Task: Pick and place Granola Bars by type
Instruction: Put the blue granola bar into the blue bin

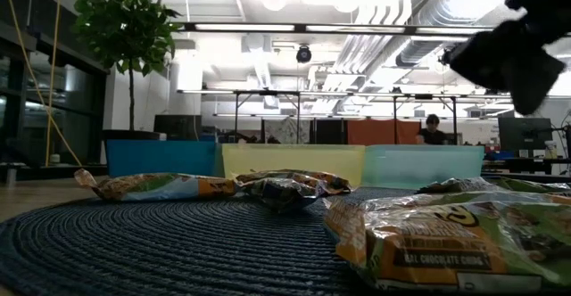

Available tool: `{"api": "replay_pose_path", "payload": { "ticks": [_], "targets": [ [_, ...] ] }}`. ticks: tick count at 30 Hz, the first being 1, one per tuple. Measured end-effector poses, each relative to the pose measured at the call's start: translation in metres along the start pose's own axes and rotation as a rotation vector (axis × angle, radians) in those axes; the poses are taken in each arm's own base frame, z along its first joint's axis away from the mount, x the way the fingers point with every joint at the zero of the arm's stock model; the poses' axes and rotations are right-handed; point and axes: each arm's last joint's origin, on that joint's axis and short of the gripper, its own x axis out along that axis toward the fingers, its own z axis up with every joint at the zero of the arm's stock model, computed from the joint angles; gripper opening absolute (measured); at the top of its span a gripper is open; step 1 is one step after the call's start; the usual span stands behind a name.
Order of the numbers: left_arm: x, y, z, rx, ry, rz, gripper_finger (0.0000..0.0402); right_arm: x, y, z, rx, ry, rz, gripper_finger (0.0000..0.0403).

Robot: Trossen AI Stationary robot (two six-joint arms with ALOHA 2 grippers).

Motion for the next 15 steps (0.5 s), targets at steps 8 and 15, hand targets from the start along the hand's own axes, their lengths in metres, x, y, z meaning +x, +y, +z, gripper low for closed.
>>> {"api": "replay_pose_path", "payload": {
  "ticks": [8, 15],
  "targets": [
    [0.000, 0.000, -0.001, -0.003, 0.009, -0.010, 0.0253, 0.034, -0.001, 0.003, -0.032, 0.139, -0.069, 0.0211],
    [0.000, 0.000, -0.001, -0.003, 0.012, -0.016, 0.0253, 0.056, 0.000, 0.004, -0.016, 0.196, -0.066, 0.0211]
  ]
}}
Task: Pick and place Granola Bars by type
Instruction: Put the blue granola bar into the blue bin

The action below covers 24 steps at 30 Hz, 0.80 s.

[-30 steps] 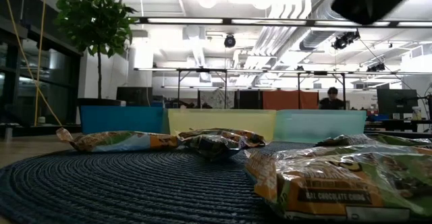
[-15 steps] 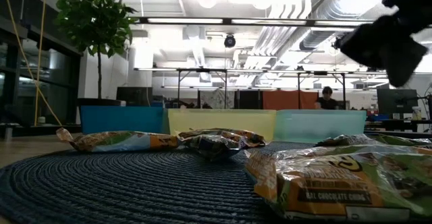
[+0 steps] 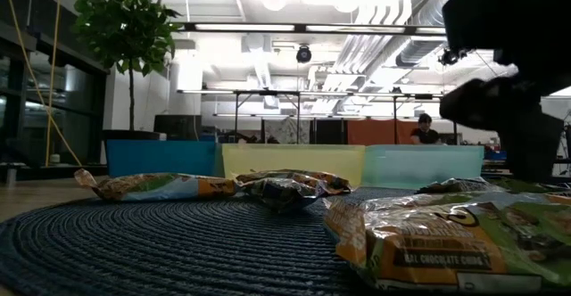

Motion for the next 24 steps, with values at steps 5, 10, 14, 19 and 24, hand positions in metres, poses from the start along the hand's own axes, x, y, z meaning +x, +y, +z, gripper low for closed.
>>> {"api": "replay_pose_path", "payload": {
  "ticks": [5, 10, 14, 19, 24],
  "targets": [
    [0.000, 0.000, 0.000, 0.000, -0.001, 0.000, 0.0253, 0.010, 0.000, 0.001, 0.003, 0.016, -0.007, 0.0211],
    [0.000, 0.000, 0.000, -0.001, -0.001, 0.000, 0.0253, 0.013, -0.001, 0.002, 0.005, 0.006, -0.025, 0.0209],
    [0.000, 0.000, 0.000, 0.000, -0.001, 0.000, 0.0253, 0.013, -0.001, 0.002, 0.008, 0.002, -0.036, 0.0194],
    [0.000, 0.000, 0.000, -0.001, -0.001, 0.000, 0.0253, 0.013, -0.001, 0.001, 0.016, 0.002, -0.040, 0.0159],
    [0.000, 0.000, 0.000, -0.001, -0.002, 0.000, 0.0253, 0.013, -0.001, 0.001, 0.034, 0.004, -0.038, 0.0127]
  ]
}}
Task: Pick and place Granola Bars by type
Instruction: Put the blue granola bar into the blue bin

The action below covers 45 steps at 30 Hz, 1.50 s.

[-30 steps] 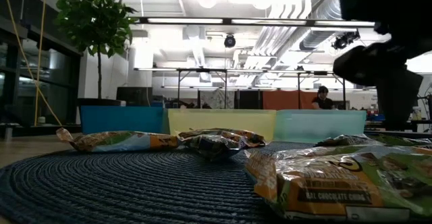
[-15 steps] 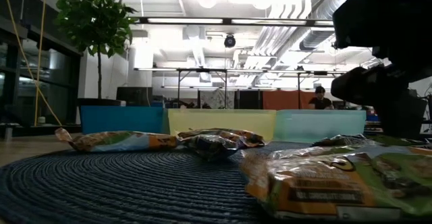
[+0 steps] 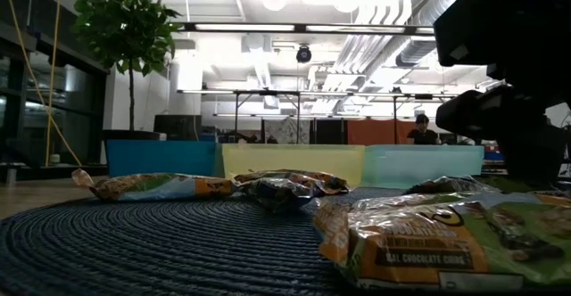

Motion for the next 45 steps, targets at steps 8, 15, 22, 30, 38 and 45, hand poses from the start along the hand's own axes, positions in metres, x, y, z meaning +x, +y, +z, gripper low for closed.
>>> {"api": "replay_pose_path", "payload": {
  "ticks": [8, 15, 22, 30, 38, 45],
  "targets": [
    [0.000, 0.000, 0.000, 0.000, -0.001, -0.001, 0.0253, -0.001, 0.000, 0.000, 0.027, -0.004, 0.002, 0.0106],
    [0.000, 0.000, 0.000, -0.001, -0.002, -0.001, 0.0253, -0.008, -0.001, 0.002, 0.049, -0.025, 0.002, 0.0103],
    [0.000, 0.000, 0.000, -0.001, -0.002, -0.001, 0.0253, -0.008, -0.001, 0.002, 0.050, -0.032, -0.003, 0.0090],
    [0.000, 0.000, 0.000, -0.001, -0.003, -0.001, 0.0253, -0.027, -0.001, 0.008, 0.081, -0.132, -0.038, 0.0089],
    [0.000, 0.000, 0.000, -0.002, -0.004, -0.001, 0.0253, -0.074, -0.005, 0.018, 0.132, -0.373, -0.107, 0.0089],
    [0.000, 0.000, 0.001, -0.003, -0.008, -0.002, 0.0253, -0.129, -0.013, 0.031, 0.133, -0.702, -0.164, 0.0089]
  ]
}}
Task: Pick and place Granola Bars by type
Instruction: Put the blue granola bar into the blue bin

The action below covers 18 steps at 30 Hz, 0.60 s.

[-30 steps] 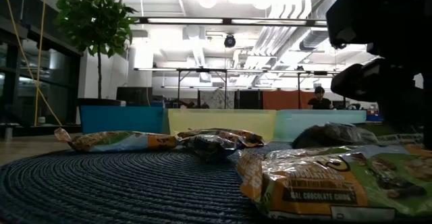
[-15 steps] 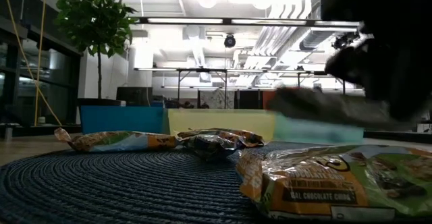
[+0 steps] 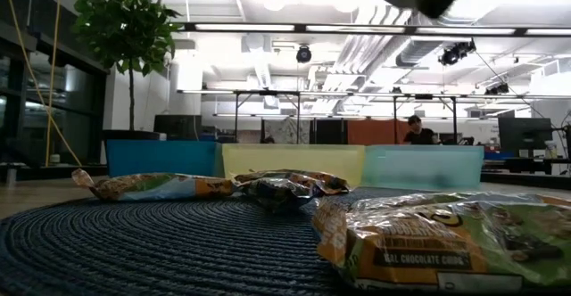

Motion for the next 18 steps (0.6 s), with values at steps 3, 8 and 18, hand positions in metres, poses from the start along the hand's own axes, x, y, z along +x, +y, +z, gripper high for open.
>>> {"api": "replay_pose_path", "payload": {
  "ticks": [3, 8, 18],
  "targets": [
    [0.000, 0.000, 0.000, 0.000, 0.000, 0.000, 0.0253, -0.013, -0.005, 0.018, -0.022, -0.138, -0.017, 0.0089],
    [0.000, 0.000, 0.000, 0.003, -0.001, 0.000, 0.0253, -0.025, -0.012, 0.042, -0.074, -0.324, -0.048, 0.0089],
    [-0.002, -0.008, 0.018, 0.068, -0.174, -0.105, 0.0253, -0.026, -0.031, 0.072, -0.142, -0.553, -0.124, 0.0089]
  ]
}}
